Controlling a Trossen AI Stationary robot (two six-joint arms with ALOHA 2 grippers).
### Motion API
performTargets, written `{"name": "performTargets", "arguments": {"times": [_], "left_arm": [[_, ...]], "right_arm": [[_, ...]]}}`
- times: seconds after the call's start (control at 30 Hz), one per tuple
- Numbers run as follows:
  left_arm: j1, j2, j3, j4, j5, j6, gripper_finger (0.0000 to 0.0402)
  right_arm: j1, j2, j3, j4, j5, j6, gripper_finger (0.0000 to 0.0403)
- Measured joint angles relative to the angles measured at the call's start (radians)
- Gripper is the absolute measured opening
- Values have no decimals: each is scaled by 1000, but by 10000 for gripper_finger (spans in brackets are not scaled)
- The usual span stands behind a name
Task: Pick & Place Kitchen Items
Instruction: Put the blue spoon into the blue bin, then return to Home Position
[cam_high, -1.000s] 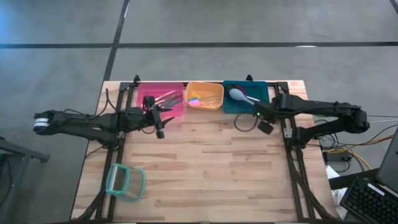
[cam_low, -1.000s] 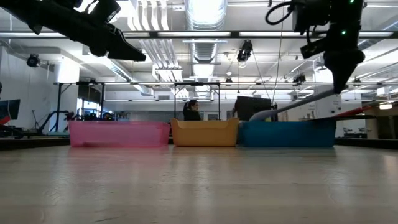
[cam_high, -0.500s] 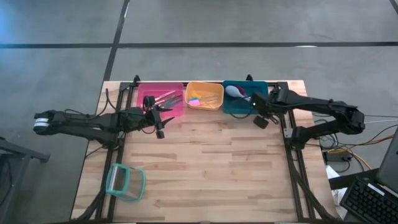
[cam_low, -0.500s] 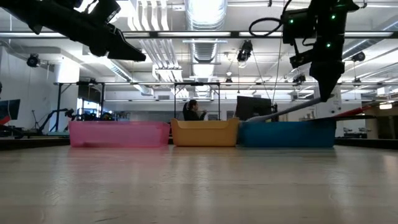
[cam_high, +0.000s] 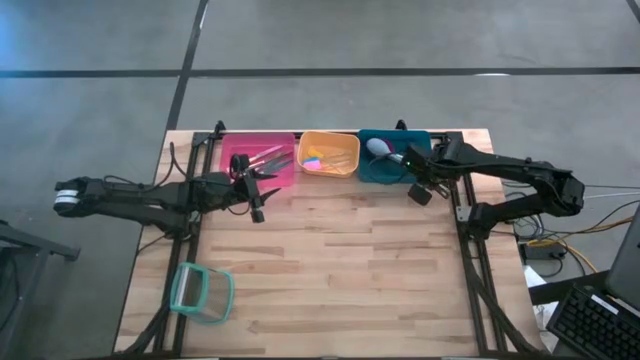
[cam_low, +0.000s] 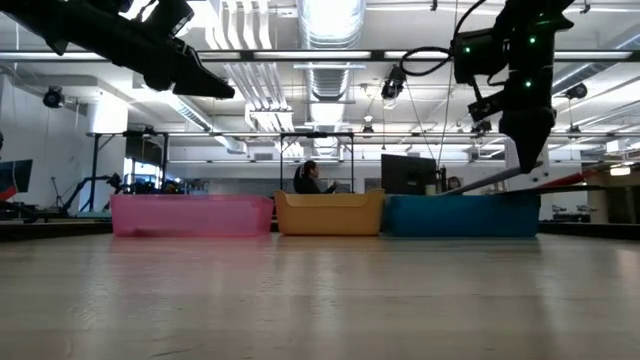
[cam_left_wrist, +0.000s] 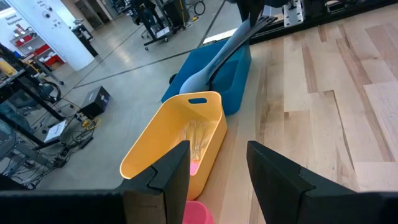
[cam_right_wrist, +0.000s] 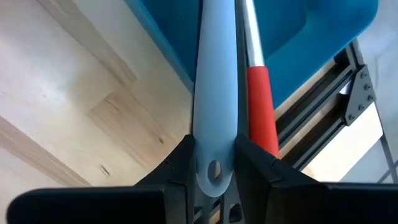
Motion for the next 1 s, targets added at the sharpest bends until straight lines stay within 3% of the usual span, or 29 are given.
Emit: {"name": "performTargets", "arguments": {"times": [0.33,0.67,0.8,1.0], "left_arm": [[0,0,0,0,0,0,163],[0,0,0,0,0,0,163],[0,0,0,0,0,0,163],[0,0,0,0,0,0,163]], "right_arm": [[-22,14,-64,33,12,-22,71],[-21,7,-27,4,11,25,227],[-21,-2,3,-34,11,53,252],[-12,-15,81,-128,8,131,253]]}}
